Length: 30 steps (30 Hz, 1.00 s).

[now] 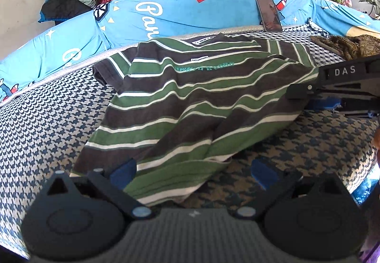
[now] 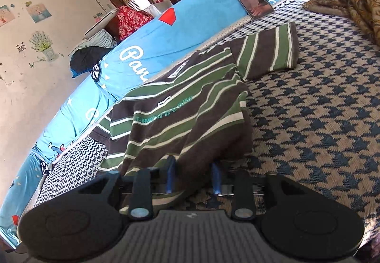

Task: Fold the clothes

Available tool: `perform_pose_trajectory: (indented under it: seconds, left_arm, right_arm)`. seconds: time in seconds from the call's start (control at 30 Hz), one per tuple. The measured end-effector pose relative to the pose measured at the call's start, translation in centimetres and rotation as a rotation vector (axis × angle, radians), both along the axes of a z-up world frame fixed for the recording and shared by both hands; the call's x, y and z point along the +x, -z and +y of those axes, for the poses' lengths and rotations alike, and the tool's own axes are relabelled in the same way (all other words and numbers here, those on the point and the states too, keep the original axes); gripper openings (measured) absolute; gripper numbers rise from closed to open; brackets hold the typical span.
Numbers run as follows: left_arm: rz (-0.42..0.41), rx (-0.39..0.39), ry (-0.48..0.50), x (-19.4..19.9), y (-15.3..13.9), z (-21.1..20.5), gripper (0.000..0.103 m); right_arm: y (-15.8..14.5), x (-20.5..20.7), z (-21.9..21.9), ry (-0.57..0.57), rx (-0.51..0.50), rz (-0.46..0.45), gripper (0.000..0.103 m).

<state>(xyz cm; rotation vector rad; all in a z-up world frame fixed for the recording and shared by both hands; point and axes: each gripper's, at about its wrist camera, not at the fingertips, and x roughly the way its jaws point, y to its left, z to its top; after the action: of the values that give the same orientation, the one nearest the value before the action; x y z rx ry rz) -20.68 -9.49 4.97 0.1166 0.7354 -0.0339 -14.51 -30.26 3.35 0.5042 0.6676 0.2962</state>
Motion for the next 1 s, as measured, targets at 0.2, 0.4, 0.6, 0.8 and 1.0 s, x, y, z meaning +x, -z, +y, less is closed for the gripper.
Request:
perform_pose_trajectory:
  seconds: [0.2,0.4,0.6,0.8,1.0]
  left_arm:
    - [-0.002,-0.057,-0.054,1.0,0.0,1.2,0.103]
    - [-0.018,-0.138,-0.124,2.3,-0.3,2.6,0.103]
    - [0.013,-0.214,-0.197,4.3,0.6,4.2,0.103]
    - [0.027,-0.220,-0.227,5.3,1.2,4.5,0.103]
    - [0.017,-0.238,-0.268,6.3,1.5,5.1,0.103]
  right_arm:
    - [-2.0,2.1,1.4,-0.065,-0.027,-0.066,0.017]
    - [-4.3,5.8,3.0,-0.155,-0.016,-0.110,0.017]
    - [-4.3,10.6,5.0,-0.214,0.016,-0.075,0.017]
    - [-3.8,12.1,6.3,-0.256,-0.003,-0.066,0.018]
    - [-5.3,9.9,3.8,-0.285,-0.093,-0.133,0.028]
